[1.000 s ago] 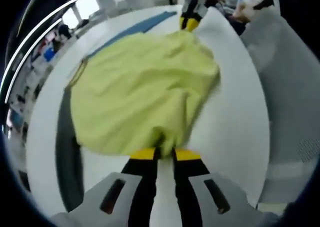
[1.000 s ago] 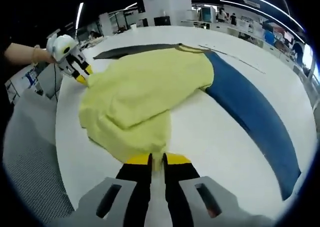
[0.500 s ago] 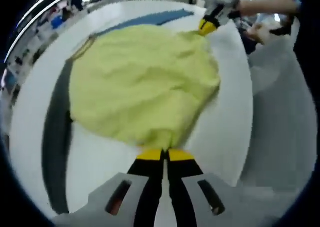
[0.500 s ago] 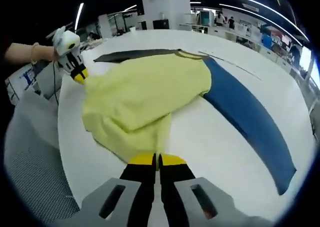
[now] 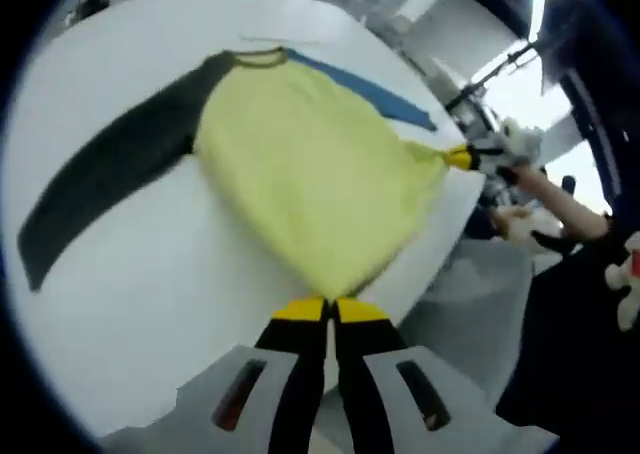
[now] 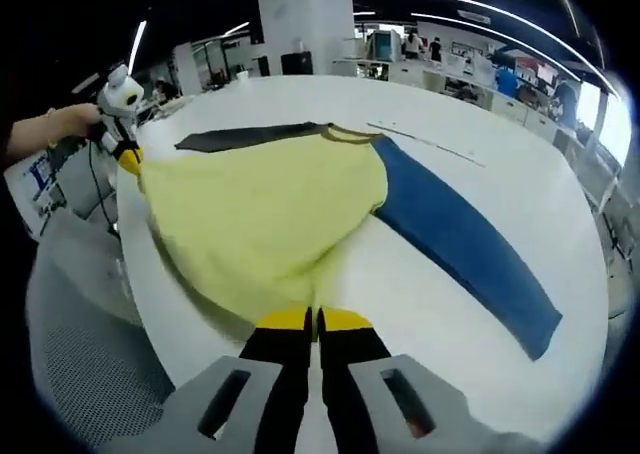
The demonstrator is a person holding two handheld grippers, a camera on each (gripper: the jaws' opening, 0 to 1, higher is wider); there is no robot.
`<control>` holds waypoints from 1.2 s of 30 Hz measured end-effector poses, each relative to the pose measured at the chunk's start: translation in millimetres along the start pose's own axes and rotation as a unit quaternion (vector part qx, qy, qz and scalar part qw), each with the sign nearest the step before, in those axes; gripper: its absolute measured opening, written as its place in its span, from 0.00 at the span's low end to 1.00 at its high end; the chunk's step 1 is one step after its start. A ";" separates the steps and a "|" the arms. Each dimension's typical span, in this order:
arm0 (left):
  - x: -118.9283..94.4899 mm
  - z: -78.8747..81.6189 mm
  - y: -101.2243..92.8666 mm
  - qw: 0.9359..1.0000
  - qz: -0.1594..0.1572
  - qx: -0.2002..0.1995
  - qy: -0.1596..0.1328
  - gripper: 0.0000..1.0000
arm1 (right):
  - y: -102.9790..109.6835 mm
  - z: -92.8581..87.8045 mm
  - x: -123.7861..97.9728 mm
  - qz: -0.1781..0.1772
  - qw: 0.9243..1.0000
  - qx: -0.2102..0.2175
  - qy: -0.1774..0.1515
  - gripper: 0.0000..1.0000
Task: Fold the garment on the visible template until the final outline fits inside the template.
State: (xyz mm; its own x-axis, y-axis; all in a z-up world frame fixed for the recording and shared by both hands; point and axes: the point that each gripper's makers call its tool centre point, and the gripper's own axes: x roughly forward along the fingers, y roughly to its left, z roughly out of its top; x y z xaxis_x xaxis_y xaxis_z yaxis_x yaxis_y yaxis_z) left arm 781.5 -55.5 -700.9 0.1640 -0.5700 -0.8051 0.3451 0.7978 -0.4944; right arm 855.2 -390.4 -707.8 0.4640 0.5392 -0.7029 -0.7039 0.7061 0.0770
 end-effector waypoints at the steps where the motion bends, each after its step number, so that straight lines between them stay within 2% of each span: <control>1: 2.2 -4.2 3.5 1.000 0.001 -0.012 0.009 0.00 | 0.3 -3.6 -0.1 -0.001 1.000 0.008 0.007 0.03; 3: 11.3 -8.8 12.7 0.999 0.001 -0.034 0.017 0.00 | 3.1 -15.0 3.7 0.005 0.999 0.037 0.018 0.03; 4: 19.2 -13.6 17.1 0.998 -0.001 -0.060 0.028 0.00 | 4.8 -20.6 6.2 0.008 0.999 0.045 0.025 0.03; 5: 24.8 -17.1 20.1 0.997 0.000 -0.070 0.036 0.00 | 5.9 -28.2 10.1 0.006 0.998 0.051 0.035 0.03; 8: 41.9 -25.8 31.1 0.996 0.021 -0.066 0.062 0.00 | 12.9 -42.1 16.4 0.003 0.997 0.054 0.056 0.03; 9: 47.1 -27.9 32.6 0.996 0.028 -0.053 0.069 0.00 | 16.2 -45.4 17.0 0.003 0.997 0.050 0.062 0.03; 11: 51.6 -29.1 34.2 0.995 0.037 -0.046 0.076 0.00 | 23.5 -49.3 16.1 0.002 0.996 0.053 0.065 0.03; 14: 51.0 -30.3 29.8 0.995 0.035 -0.039 0.083 0.00 | 33.5 -54.5 12.2 0.000 0.996 0.050 0.070 0.03; 19: 42.0 -33.9 26.1 0.995 0.021 -0.033 0.088 0.00 | 35.3 -64.4 6.7 -0.020 0.996 0.052 0.067 0.04; 23: 42.3 -43.4 28.0 0.994 0.004 -0.044 0.102 0.00 | 39.6 -74.7 12.0 -0.025 0.995 0.056 0.075 0.04; 26: 43.2 -48.6 31.9 0.993 0.010 -0.039 0.108 0.00 | 45.7 -79.3 15.8 -0.019 0.995 0.050 0.086 0.04; 31: 40.1 -51.4 27.1 0.996 0.001 -0.005 0.092 0.00 | 46.5 -81.4 16.4 -0.019 0.995 0.033 0.097 0.05; 34: 36.9 -59.0 25.3 0.996 0.000 0.009 0.091 0.13 | 45.4 -80.4 13.8 -0.015 0.995 0.033 0.088 0.09; 36: 34.9 -61.1 23.9 0.997 0.001 0.010 0.075 0.22 | 42.8 -76.9 9.7 -0.021 0.996 0.042 0.076 0.14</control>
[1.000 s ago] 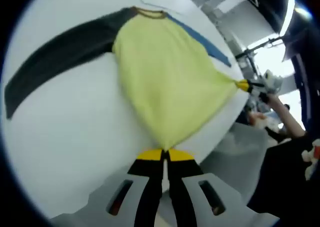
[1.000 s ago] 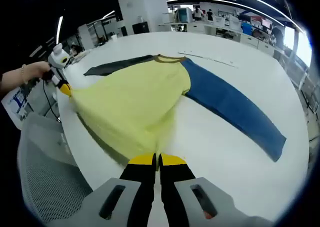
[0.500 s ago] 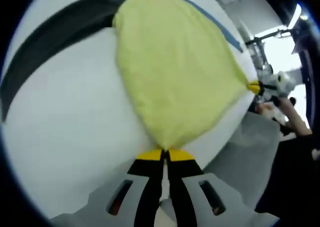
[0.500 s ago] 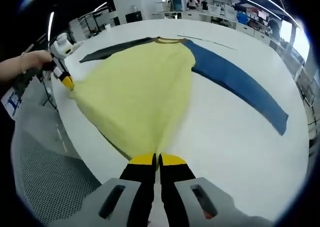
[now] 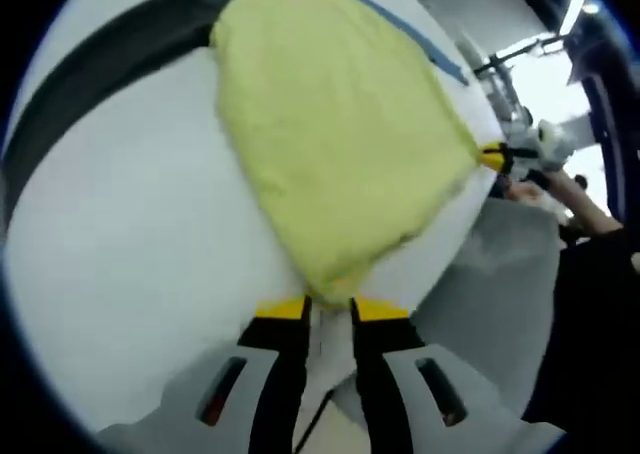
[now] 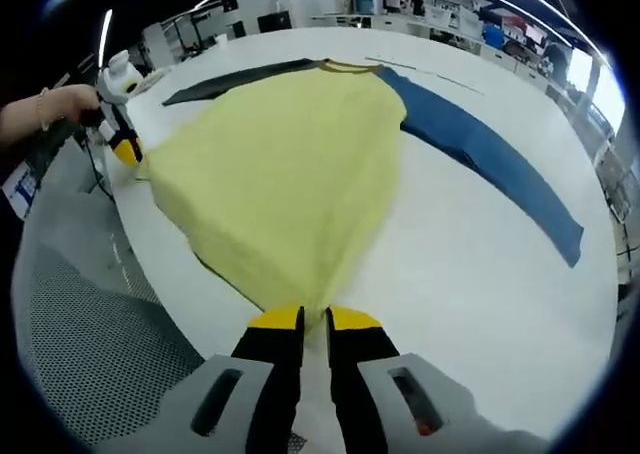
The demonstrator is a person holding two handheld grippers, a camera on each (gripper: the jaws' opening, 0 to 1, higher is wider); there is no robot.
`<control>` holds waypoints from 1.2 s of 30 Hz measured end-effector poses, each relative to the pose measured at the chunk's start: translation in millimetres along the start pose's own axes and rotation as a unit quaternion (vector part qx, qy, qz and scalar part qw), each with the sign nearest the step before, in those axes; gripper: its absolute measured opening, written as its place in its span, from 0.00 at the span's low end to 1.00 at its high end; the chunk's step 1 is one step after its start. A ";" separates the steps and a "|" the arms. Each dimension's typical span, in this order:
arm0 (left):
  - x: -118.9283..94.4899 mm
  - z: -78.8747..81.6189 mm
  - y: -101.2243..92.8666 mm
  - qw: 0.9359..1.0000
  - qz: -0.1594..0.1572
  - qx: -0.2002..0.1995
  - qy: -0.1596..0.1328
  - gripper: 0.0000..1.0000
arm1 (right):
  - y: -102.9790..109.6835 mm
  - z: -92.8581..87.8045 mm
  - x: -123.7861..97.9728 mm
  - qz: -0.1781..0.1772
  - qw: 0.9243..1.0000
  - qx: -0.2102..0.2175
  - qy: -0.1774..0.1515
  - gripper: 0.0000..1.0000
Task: Fold the garment on the visible template until the final outline fits inside the template.
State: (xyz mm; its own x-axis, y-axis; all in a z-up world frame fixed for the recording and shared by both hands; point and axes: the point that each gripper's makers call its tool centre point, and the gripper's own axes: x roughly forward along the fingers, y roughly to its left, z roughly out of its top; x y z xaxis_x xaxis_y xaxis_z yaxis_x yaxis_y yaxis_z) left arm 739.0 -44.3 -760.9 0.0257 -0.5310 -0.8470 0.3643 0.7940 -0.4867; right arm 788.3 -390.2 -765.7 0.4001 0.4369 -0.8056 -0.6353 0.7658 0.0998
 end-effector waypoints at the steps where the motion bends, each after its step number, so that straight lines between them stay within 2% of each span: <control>1: -0.4 -0.4 -2.2 1.000 -0.003 -0.001 -0.009 0.24 | -1.6 0.1 -1.5 -0.003 1.000 0.004 -0.002 0.15; 2: 0.1 1.2 -6.2 1.000 -0.010 -0.001 -0.028 0.25 | -2.9 -0.6 -1.9 -0.003 1.000 0.009 -0.003 0.16; 5: 2.3 -1.2 -10.0 0.999 -0.009 -0.005 -0.049 0.27 | -2.0 -1.2 -3.2 0.004 1.000 0.024 -0.009 0.15; 8: 7.4 1.2 -5.9 0.997 0.016 0.011 -0.075 0.27 | -1.2 -5.0 -0.3 0.009 0.999 0.033 -0.006 0.15; 11: 10.3 6.7 -5.1 0.994 0.027 0.011 -0.101 0.23 | 2.0 -5.3 3.4 0.020 0.997 0.068 -0.016 0.13; 17: 15.1 6.6 -5.8 0.993 0.038 0.007 -0.110 0.08 | 3.9 -4.6 6.7 0.026 0.997 0.070 -0.022 0.03; 20: 15.0 3.9 -6.6 0.993 0.039 -0.005 -0.111 0.00 | 4.0 2.0 3.3 0.027 0.997 0.062 -0.033 0.01; 26: -9.5 12.1 -24.1 0.988 -0.010 -0.061 -0.140 0.00 | -4.3 14.4 -9.5 0.018 0.997 0.063 -0.050 0.01; 29: -25.0 18.5 -27.4 0.983 -0.034 -0.086 -0.158 0.00 | -11.6 5.4 -9.8 0.009 0.997 0.067 -0.031 0.01; 31: -27.7 16.7 -24.6 0.982 -0.040 -0.101 -0.155 0.00 | -8.1 -1.7 -7.6 0.018 0.996 0.084 -0.020 0.03; 34: -24.8 11.4 -17.3 0.983 -0.034 -0.108 -0.144 0.00 | -4.2 -11.0 -2.4 0.012 0.996 0.083 -0.006 0.12; 36: -21.0 7.6 -13.1 0.984 -0.030 -0.112 -0.136 0.00 | -0.3 -13.1 0.4 0.012 0.996 0.084 -0.004 0.12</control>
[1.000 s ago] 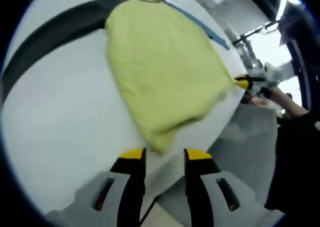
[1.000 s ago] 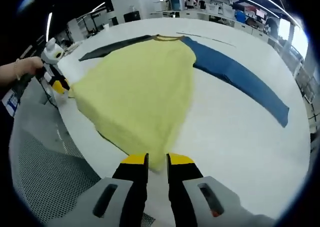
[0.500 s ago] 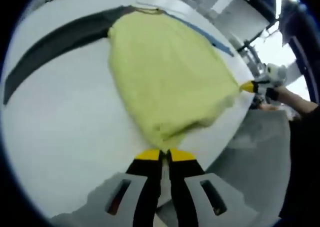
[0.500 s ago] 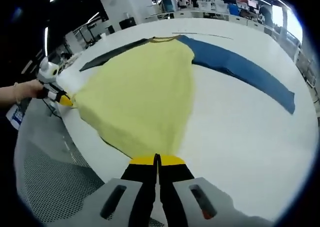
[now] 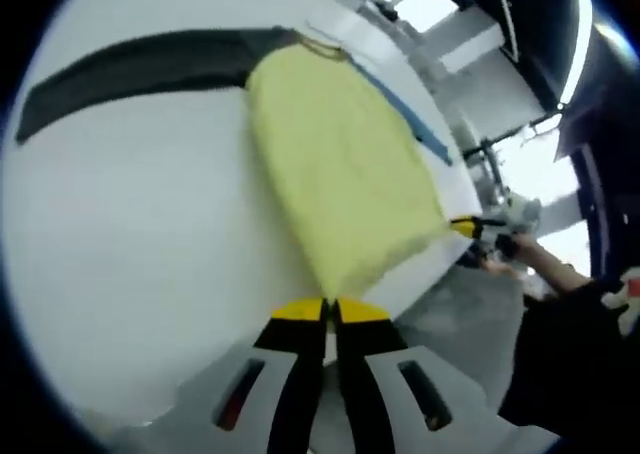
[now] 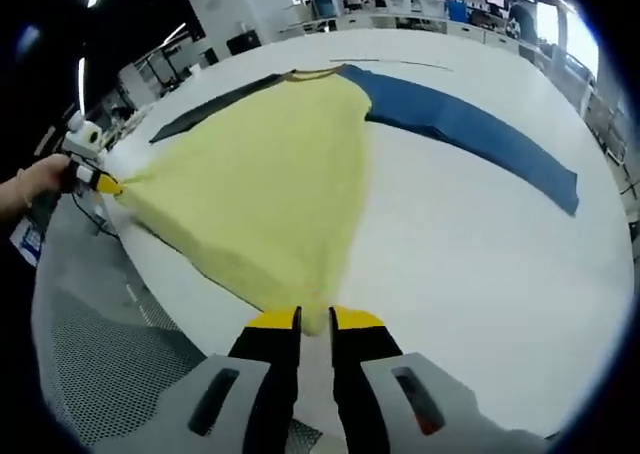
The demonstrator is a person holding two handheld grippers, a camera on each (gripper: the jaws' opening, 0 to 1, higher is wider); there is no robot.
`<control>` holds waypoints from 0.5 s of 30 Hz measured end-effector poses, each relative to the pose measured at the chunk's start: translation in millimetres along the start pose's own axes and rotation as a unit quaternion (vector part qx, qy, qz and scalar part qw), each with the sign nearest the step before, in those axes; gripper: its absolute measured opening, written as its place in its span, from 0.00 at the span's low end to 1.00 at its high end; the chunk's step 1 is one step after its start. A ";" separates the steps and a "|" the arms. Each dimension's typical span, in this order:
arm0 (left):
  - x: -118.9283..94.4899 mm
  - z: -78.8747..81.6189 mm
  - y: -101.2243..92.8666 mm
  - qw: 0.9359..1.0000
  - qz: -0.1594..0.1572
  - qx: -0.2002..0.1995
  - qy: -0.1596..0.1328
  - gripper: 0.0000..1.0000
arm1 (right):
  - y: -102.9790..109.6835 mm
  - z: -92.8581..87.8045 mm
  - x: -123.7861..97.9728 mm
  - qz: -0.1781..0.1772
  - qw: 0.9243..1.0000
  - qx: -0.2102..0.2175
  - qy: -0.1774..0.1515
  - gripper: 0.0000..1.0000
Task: Fold the garment on the visible template until the final outline fits inside the template.
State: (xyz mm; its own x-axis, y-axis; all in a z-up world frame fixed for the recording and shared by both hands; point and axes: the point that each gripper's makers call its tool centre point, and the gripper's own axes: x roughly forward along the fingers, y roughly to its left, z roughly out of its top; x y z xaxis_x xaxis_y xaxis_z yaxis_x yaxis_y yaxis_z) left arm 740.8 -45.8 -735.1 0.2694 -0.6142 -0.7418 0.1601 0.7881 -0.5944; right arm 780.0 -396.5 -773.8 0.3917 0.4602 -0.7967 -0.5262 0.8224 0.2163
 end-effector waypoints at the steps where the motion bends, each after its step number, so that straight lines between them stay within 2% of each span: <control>1: 1.0 -1.7 1.6 1.000 0.002 -0.002 0.004 0.00 | 1.0 -0.6 0.9 -0.002 1.000 -0.001 0.001 0.12; 5: 7.6 -9.3 5.9 1.000 0.011 0.004 0.021 0.00 | 1.4 -3.7 5.6 -0.010 1.000 -0.016 0.010 0.13; 10: 14.6 -13.6 9.8 0.999 0.019 0.009 0.031 0.00 | 5.2 -3.5 9.5 -0.009 0.999 -0.035 0.014 0.04; 15: 21.4 -18.3 20.4 0.999 0.030 0.007 0.044 0.00 | 4.2 -3.4 6.3 -0.010 0.999 -0.038 0.018 0.03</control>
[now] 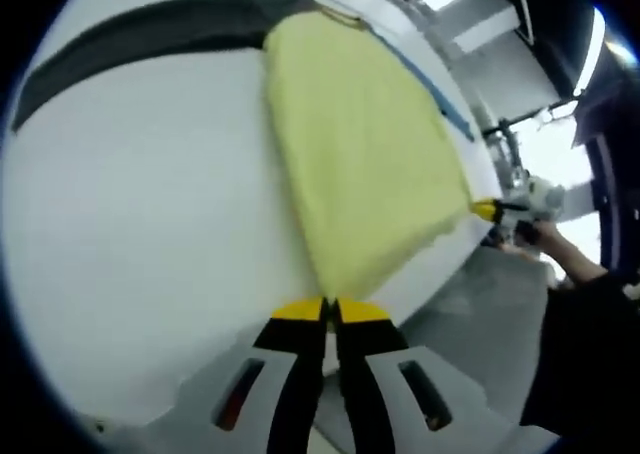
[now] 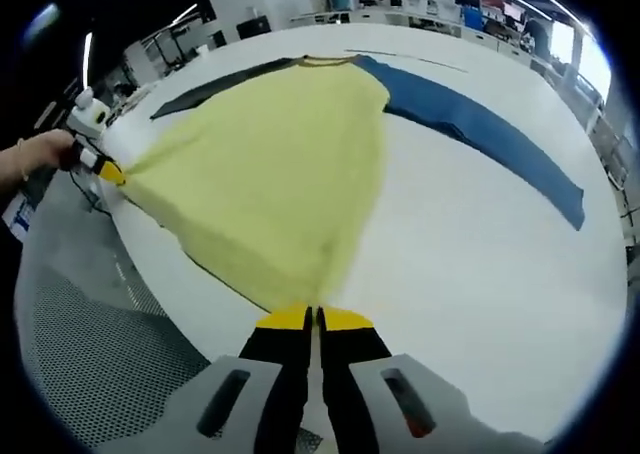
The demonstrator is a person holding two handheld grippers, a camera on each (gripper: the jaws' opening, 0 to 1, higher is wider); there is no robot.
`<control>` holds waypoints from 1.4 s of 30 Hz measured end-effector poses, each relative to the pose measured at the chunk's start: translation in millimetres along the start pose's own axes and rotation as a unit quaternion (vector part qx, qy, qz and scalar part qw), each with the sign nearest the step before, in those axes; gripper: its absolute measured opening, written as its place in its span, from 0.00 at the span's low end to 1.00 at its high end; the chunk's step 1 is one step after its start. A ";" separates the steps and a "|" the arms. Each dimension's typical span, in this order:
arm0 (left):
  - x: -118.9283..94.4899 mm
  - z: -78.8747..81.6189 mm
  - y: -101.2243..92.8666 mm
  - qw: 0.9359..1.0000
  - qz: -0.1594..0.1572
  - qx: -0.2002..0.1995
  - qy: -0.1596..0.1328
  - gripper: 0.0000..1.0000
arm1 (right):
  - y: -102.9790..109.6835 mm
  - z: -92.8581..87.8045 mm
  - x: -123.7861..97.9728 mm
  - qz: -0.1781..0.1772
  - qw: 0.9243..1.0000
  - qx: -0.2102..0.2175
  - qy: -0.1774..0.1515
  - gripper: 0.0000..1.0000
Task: Fold the garment on the visible template until the final outline fits inside the template.
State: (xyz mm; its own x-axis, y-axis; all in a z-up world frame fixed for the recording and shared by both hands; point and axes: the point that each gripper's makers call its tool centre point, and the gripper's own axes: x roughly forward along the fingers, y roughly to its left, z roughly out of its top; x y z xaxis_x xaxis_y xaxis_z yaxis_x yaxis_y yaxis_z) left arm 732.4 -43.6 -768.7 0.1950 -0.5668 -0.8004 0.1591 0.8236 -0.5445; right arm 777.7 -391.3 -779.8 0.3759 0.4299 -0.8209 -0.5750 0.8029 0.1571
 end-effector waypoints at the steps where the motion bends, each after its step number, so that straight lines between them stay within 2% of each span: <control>1: 1.2 -1.1 1.1 1.000 0.003 0.002 0.003 0.00 | -0.3 -0.2 -1.0 0.000 1.000 0.000 0.001 0.03; 5: 4.4 -8.6 6.8 0.999 0.021 0.020 0.026 0.00 | -0.4 -1.1 -2.5 0.003 1.000 0.005 0.003 0.03; 6: 5.0 -5.2 3.4 1.000 0.015 0.008 0.015 0.00 | -0.3 -1.7 -2.3 0.003 1.000 0.005 0.005 0.03; 18: -0.2 -12.3 5.5 0.999 0.027 0.006 0.039 0.00 | -0.5 -5.3 -1.8 0.020 0.999 0.013 0.022 0.04; 21: -1.7 -14.5 2.6 0.998 0.033 0.018 0.044 0.03 | -3.1 -4.2 -5.2 0.014 1.000 0.013 0.014 0.06; 22: -3.2 -14.5 1.6 0.998 0.034 0.021 0.043 0.07 | -3.9 -4.1 -6.0 0.012 1.000 0.014 0.012 0.08; 24: -8.2 -9.7 -1.6 0.999 0.036 0.027 0.028 0.17 | -8.6 -2.0 -11.4 0.006 1.000 0.017 0.002 0.11; 25: -10.5 -4.1 -4.1 0.999 0.036 0.031 0.011 0.27 | -12.4 0.6 -14.9 0.000 1.000 0.018 -0.006 0.13; 27: -19.2 3.6 -9.7 0.999 0.039 0.033 -0.011 0.39 | -21.4 6.5 -25.0 -0.016 0.999 0.021 -0.022 0.20; 29: -29.7 18.7 -17.5 0.996 0.039 0.062 -0.051 0.46 | -32.4 17.4 -36.5 -0.034 0.998 0.019 -0.045 0.27; 32: -48.8 37.8 -30.9 0.989 0.046 0.100 -0.095 0.58 | -42.1 37.7 -54.3 -0.044 0.996 0.009 -0.080 0.41; 34: -64.8 54.6 -41.3 0.980 0.055 0.135 -0.135 0.65 | -41.9 56.3 -67.9 -0.034 0.993 -0.002 -0.111 0.49; 39: -92.3 76.8 -62.3 0.967 0.048 0.152 -0.199 0.74 | -33.7 82.6 -90.6 -0.012 0.990 -0.027 -0.140 0.66; 42: -102.6 82.7 -68.7 0.959 0.048 0.166 -0.226 0.77 | -26.4 93.3 -103.2 -0.005 0.987 -0.039 -0.155 0.69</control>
State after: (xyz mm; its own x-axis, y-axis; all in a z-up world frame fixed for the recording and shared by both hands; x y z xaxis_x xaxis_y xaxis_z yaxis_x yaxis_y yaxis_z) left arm 781.5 -43.8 -628.5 0.6122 -0.5016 -0.6112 0.4044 0.8629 -0.3030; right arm 821.9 -418.3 -648.0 0.5789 0.5376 -0.6131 -0.6195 0.7788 0.0979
